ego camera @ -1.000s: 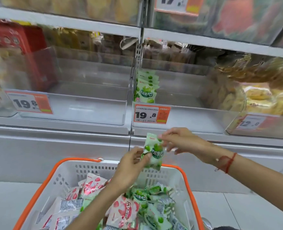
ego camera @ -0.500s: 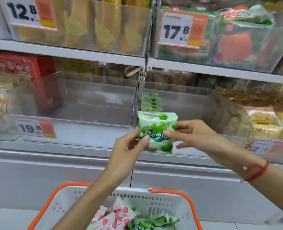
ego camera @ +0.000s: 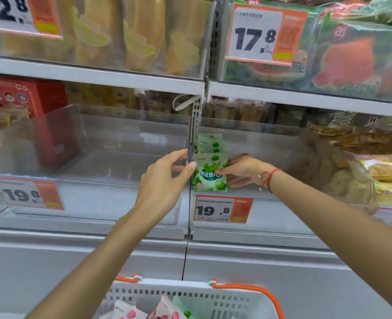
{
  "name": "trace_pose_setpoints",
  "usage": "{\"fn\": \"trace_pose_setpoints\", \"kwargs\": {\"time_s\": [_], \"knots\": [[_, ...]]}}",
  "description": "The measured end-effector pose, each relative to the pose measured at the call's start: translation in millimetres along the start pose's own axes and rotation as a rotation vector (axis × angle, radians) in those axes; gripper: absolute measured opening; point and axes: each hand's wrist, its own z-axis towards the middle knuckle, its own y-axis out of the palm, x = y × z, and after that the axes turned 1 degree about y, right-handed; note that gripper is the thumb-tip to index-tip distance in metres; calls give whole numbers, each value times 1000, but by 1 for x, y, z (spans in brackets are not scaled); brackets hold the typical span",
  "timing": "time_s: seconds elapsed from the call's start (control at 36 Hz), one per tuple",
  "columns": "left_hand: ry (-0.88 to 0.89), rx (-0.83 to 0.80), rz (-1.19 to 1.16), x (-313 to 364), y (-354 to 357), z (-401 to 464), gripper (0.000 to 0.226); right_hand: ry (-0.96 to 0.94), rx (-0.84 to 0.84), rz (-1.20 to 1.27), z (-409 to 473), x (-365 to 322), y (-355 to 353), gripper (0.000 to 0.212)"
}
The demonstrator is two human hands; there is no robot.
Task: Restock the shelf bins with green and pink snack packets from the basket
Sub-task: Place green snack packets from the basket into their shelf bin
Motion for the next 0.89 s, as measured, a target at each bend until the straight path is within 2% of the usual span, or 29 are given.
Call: {"fn": "trace_pose_setpoints", "kwargs": {"time_s": [0.14, 0.31, 0.39, 0.5, 0.61, 0.67, 0.78, 0.83, 0.89], "knots": [[-53, 11, -37, -1, 1, 1, 35, -42, 128, -75, 17, 8, 9, 33], [-54, 6, -31, -3, 1, 2, 34, 27, 53, -43, 20, 3, 13, 22], [-58, -7, -35, -4, 1, 2, 34, 52, -26, -76, 15, 0, 9, 36], [-60, -5, -13, -4, 1, 1, 36, 48, -61, -106, 1, 3, 2, 41], [-33, 68, -90, -3, 2, -3, 40, 16, -10, -81, -17, 5, -7, 66], [13, 165, -168, -3, 3, -10, 39, -23, 57, -74, -31, 6, -11, 69], [165, 355, -162, 1, 3, -43, 22, -330, 373, -148, -74, 14, -18, 44], [213, 386, -167, -3, 6, -65, 15, -483, 352, -62, -106, 21, -13, 24], [206, 347, -165, -11, 13, -86, 11, -565, 197, 9, -134, 33, -3, 13]]}}
